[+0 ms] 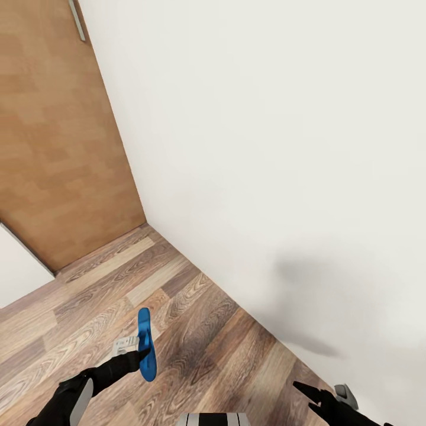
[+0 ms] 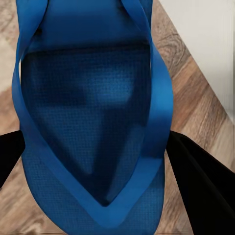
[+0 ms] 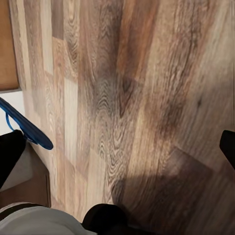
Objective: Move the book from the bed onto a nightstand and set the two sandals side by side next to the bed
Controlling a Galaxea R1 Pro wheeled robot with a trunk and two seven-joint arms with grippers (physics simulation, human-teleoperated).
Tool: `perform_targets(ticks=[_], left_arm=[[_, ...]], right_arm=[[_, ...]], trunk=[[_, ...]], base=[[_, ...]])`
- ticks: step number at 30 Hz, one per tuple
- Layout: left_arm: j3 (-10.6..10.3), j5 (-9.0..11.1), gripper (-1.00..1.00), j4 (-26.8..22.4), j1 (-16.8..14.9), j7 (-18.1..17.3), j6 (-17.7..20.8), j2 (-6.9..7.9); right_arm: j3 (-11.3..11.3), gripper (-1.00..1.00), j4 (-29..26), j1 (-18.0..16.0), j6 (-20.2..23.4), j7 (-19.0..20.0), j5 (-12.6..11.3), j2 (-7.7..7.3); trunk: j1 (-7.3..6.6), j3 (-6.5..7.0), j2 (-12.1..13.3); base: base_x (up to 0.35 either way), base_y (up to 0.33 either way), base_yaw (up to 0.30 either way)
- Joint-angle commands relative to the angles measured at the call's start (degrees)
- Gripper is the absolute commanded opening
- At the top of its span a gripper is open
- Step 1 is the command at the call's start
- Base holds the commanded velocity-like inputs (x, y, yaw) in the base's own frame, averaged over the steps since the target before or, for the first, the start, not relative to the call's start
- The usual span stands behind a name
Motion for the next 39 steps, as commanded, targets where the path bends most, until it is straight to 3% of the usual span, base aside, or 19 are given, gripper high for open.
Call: perform_targets(ticks=[1, 13, 39], left_arm=[[0.1, 0.4, -1.00, 0.4, 0.0, -0.2, 0.6, -0.01], [0.1, 0.3, -1.00, 1.1, 0.0, -0.2, 0.6, 0.01], [0.1, 0.3, -1.00, 1.1, 0.0, -0.2, 0.6, 0.01]], right_arm=[[-0.1, 1.00, 0.7, 0.0, 0.4, 0.0, -0.2, 0.03], [0.1, 1.00, 2.4, 0.0, 0.5, 0.1, -0.2, 0.06], [0.3, 1.00, 2.7, 0.0, 0.5, 0.1, -0.2, 0.22]], trunk=[[-0.03, 0.19, 0.0], [-0.34, 2.85, 0.2], [-1.01, 8.61, 0.5]], base=[[0.000, 0.000, 0.000], [0.000, 0.000, 0.028], [0.000, 0.000, 0.281]])
